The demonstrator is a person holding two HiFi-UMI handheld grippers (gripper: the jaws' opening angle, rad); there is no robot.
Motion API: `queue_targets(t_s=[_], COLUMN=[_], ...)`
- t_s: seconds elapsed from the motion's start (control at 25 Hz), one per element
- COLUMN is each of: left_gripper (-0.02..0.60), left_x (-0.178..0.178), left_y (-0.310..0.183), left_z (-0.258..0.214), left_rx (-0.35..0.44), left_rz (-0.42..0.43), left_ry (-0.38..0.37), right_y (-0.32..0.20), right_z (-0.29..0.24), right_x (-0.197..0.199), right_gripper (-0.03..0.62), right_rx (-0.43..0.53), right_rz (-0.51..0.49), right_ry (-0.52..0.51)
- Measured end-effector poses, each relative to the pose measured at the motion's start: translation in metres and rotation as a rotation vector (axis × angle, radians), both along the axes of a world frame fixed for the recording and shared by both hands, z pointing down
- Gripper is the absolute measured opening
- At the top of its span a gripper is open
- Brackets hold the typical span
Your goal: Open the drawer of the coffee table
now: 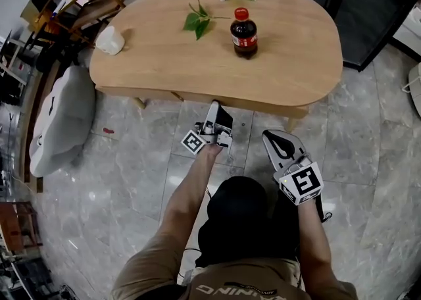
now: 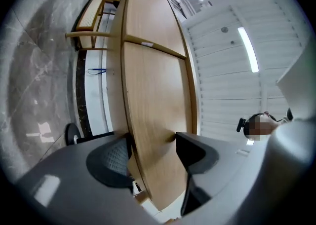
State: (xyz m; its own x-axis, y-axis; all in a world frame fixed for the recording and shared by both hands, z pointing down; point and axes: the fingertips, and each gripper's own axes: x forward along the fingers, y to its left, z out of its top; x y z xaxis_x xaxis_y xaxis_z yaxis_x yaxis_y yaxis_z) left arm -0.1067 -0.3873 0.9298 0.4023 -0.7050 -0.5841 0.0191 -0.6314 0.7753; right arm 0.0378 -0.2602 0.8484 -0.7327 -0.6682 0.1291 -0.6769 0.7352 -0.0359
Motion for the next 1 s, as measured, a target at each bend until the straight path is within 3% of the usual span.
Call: queue_targets(t_s=[0.28, 1.0], left_gripper=[0.258, 0.233], left_x=[-0.005, -0.014], left_y=[0.002, 0.077], left_z=[0.001, 0.006], left_rx=[0.013, 0.031], left_rz=[0.033, 0.104], left_ry=[0.127, 0.082], right_y=[0.006, 0.029], right_z=[0.006, -0.046], right_x=[0.003, -0.013], right_gripper=[0.005, 0.005], right_rx=[-0.005, 0.058], right_rz=[-0.01, -0.096], right_ry=[0.015, -0.027])
